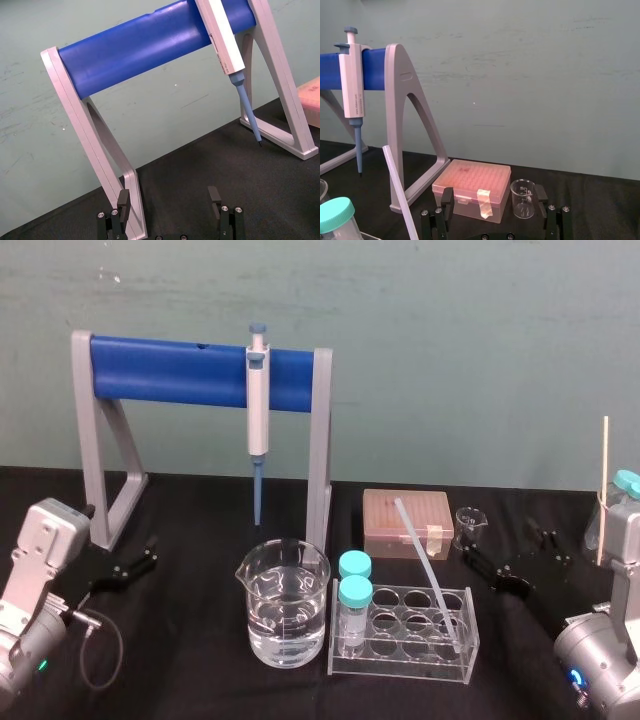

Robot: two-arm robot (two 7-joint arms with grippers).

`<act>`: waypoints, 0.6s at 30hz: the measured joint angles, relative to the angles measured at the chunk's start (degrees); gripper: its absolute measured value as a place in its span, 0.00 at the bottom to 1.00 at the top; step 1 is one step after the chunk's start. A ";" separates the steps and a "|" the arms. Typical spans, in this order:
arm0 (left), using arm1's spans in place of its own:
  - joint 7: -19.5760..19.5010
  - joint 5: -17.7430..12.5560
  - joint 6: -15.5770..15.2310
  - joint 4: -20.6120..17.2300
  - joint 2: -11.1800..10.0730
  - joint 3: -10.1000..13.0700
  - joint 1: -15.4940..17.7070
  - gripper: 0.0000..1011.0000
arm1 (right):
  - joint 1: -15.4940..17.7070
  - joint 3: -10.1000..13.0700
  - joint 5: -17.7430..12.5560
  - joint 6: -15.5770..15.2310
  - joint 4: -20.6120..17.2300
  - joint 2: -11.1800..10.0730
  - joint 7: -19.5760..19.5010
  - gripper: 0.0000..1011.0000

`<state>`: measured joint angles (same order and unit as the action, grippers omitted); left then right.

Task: Pick up the stirring rod with one hand, then place it down.

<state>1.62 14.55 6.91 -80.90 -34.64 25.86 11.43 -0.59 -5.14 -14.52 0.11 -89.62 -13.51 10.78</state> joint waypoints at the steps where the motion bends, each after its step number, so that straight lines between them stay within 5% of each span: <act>1: 0.00 0.00 0.00 0.00 0.00 0.00 0.00 0.99 | 0.00 0.01 0.05 0.03 -0.01 0.03 0.00 0.99; 18: 0.00 0.00 0.00 0.00 0.00 0.00 0.00 0.99 | 0.04 -0.07 0.81 0.75 0.02 0.01 1.14 0.99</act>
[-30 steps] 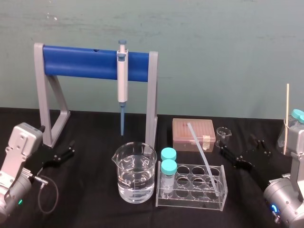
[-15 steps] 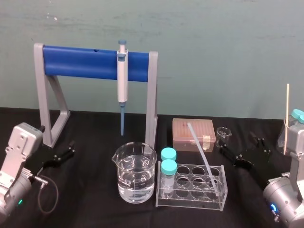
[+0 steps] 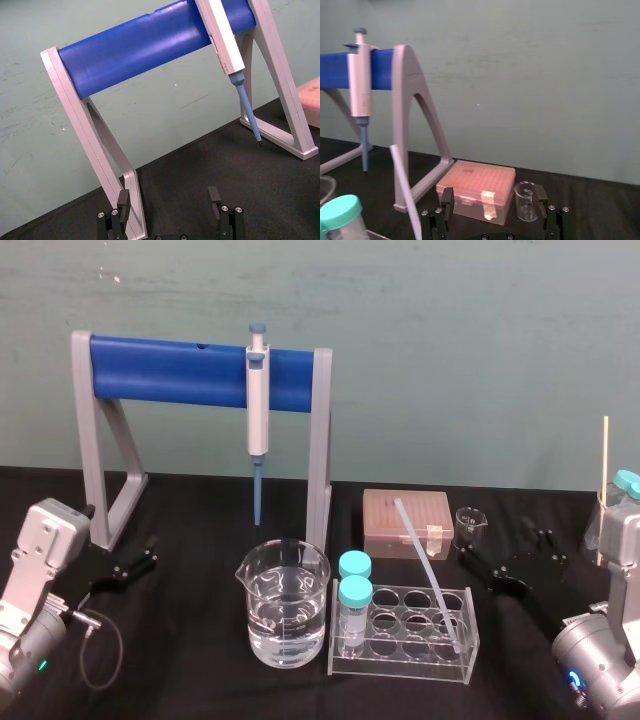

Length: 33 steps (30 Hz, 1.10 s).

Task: Pick up the stirring rod with one hand, then place it down.

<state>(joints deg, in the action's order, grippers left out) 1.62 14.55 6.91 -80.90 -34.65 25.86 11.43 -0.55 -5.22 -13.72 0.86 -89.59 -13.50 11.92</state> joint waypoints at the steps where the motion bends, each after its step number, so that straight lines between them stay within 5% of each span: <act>1: 0.00 0.00 0.00 0.00 0.00 0.00 0.00 0.99 | 0.00 -0.20 0.02 0.57 0.03 -0.19 0.57 0.99; 18: 0.00 0.00 0.00 0.00 0.00 0.00 0.00 0.99 | -1.03 -3.92 -0.63 5.25 0.03 -2.76 6.71 0.99; 33: 0.00 0.00 0.00 0.00 0.00 0.00 0.00 0.99 | -4.89 -7.54 -3.55 3.67 3.23 -4.59 10.31 0.99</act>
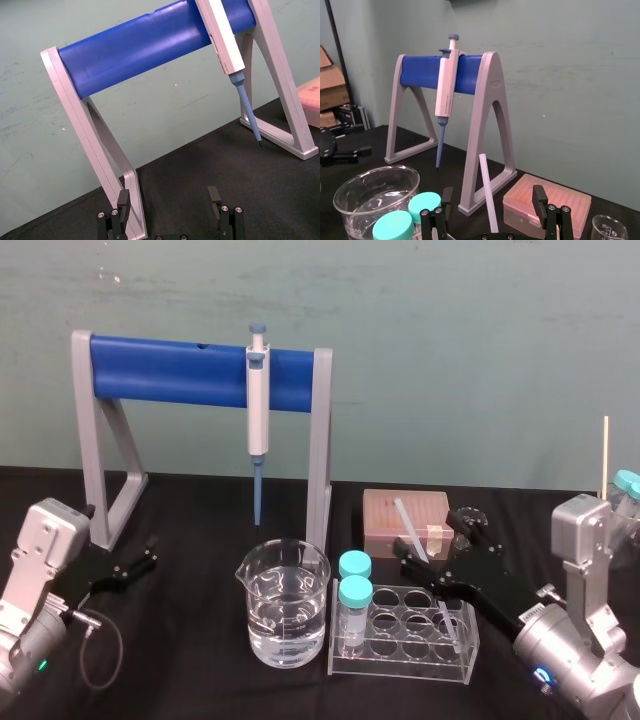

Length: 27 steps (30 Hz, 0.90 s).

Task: Pick up the stirring rod with one hand, then place it down.

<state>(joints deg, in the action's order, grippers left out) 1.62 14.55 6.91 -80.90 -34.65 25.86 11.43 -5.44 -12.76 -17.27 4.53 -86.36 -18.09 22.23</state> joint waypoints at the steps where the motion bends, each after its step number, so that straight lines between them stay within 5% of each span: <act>1: 0.00 0.00 0.00 0.00 0.00 0.00 0.00 0.99 | -0.40 -0.30 -0.14 -0.01 0.44 -0.13 0.22 0.99; 27: 0.00 0.00 0.00 0.00 0.00 0.00 0.00 0.99 | -8.54 -4.48 -3.99 -0.49 9.49 -1.34 4.51 0.99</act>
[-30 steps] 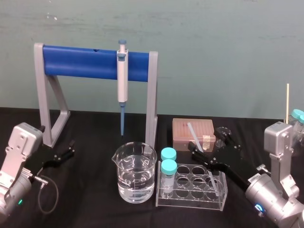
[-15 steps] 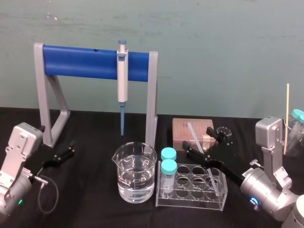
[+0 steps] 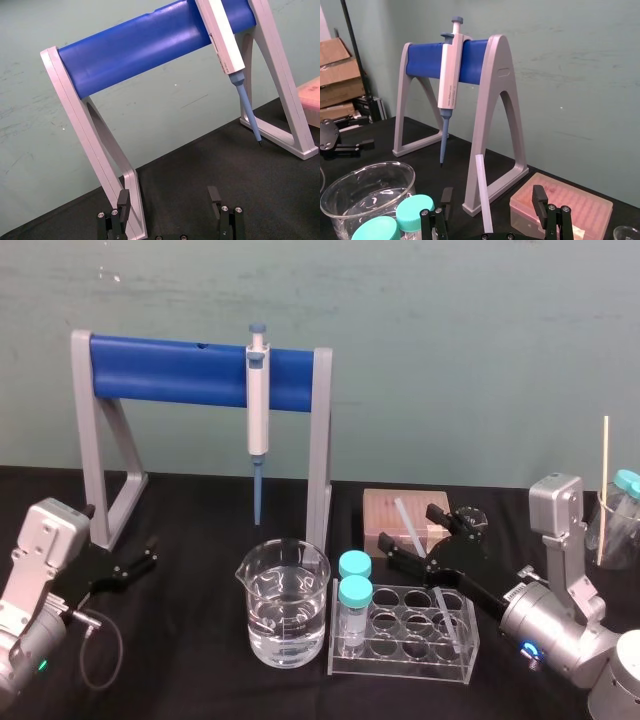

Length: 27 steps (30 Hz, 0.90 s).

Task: Pick up the stirring rod with one hand, then place it down.

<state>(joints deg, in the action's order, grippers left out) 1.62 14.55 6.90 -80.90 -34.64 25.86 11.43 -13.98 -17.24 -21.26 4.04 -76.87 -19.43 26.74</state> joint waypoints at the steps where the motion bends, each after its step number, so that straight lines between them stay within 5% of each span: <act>1: 0.00 0.00 0.00 0.00 0.00 0.00 0.00 0.99 | -0.16 -0.11 -0.08 0.00 0.18 -0.03 0.14 0.99; 27: 0.00 0.00 0.00 0.00 0.00 0.00 0.00 0.99 | -1.40 -1.51 -1.60 -1.04 1.55 -0.45 0.37 0.99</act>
<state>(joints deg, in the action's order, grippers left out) 1.62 14.55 6.91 -80.90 -34.65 25.86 11.43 -15.38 -18.75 -22.85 3.00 -75.32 -19.88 27.11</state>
